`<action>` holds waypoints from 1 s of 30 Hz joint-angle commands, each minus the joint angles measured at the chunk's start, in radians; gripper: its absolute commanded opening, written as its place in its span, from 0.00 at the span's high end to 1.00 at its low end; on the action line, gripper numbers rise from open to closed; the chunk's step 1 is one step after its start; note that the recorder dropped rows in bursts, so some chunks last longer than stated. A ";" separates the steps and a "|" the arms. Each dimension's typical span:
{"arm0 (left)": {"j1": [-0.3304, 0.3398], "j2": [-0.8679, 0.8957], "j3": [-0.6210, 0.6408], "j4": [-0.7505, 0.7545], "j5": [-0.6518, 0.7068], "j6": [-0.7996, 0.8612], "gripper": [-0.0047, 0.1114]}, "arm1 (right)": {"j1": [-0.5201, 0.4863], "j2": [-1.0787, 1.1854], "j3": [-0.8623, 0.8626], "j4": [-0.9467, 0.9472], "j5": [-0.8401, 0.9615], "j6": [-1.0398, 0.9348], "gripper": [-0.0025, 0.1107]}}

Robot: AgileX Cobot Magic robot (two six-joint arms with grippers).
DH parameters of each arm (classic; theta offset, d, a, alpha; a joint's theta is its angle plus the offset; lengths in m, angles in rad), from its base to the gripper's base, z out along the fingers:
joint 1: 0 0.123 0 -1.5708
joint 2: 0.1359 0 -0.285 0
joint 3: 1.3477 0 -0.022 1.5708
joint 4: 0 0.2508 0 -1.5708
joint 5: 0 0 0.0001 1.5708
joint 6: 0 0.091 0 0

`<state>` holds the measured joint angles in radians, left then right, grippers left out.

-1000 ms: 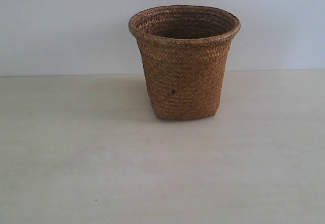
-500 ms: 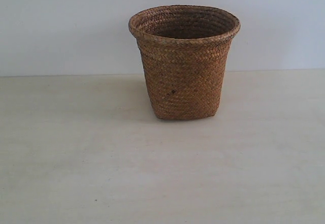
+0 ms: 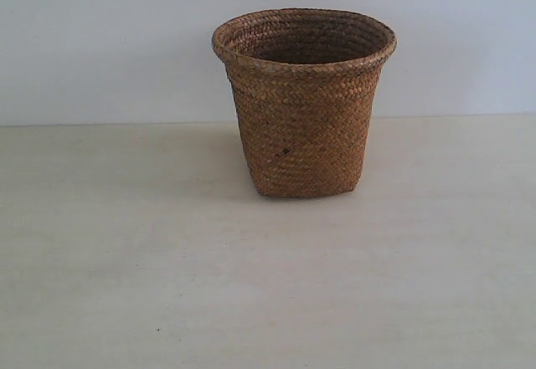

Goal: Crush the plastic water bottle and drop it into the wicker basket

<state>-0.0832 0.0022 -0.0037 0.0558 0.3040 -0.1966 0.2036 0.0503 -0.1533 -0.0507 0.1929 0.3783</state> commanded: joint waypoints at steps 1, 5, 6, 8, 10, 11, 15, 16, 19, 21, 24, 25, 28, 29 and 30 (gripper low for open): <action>0.003 -0.002 0.004 -0.007 -0.014 -0.007 0.93 | -0.163 -0.050 0.003 -0.010 0.177 -0.059 0.97; 0.003 -0.002 0.004 -0.008 -0.014 -0.005 0.93 | -0.214 -0.050 0.003 -0.008 0.228 -0.134 0.97; 0.003 -0.002 0.004 -0.008 -0.014 -0.005 0.93 | -0.219 -0.050 0.003 -0.008 0.228 -0.141 0.97; 0.003 -0.002 0.004 -0.008 -0.014 -0.005 0.93 | -0.223 -0.050 0.003 -0.006 0.226 -0.147 0.97; 0.003 -0.002 0.004 -0.008 -0.014 -0.005 0.93 | -0.223 -0.050 0.031 -0.006 0.174 -0.147 0.97; 0.003 -0.002 0.004 -0.008 -0.014 -0.005 0.93 | -0.223 -0.050 0.059 0.000 0.126 -0.147 0.97; 0.003 -0.002 0.004 -0.008 -0.014 -0.005 0.93 | -0.223 -0.050 0.153 0.044 -0.064 -0.141 0.97; 0.003 -0.002 0.004 -0.008 -0.014 -0.005 0.93 | -0.223 -0.050 0.153 0.044 -0.046 -0.141 0.97; 0.003 -0.002 0.004 -0.008 -0.014 -0.005 0.93 | -0.223 -0.050 0.153 0.025 -0.012 -0.205 0.97; 0.003 -0.002 0.004 -0.008 -0.014 -0.005 0.93 | -0.223 -0.050 0.153 0.008 0.035 -0.280 0.97; 0.003 -0.002 0.004 -0.008 -0.014 -0.005 0.93 | -0.223 -0.050 0.153 0.006 0.122 -0.353 0.97; 0.003 -0.002 0.004 -0.008 -0.014 -0.005 0.93 | -0.223 -0.050 0.153 0.006 0.147 -0.361 0.97; 0.003 -0.002 0.004 -0.008 -0.014 -0.005 0.93 | -0.223 -0.050 0.153 0.006 0.164 -0.359 0.97; 0.003 -0.002 0.004 -0.008 -0.014 -0.005 0.93 | -0.223 -0.050 0.153 0.006 0.164 -0.359 0.97; 0.003 -0.002 0.004 -0.008 -0.014 -0.005 0.93 | -0.223 -0.050 0.153 0.010 0.164 -0.359 0.97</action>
<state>-0.0832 0.0022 -0.0037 0.0558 0.3040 -0.1966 -0.0119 0.0053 -0.0038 -0.0362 0.3489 0.0321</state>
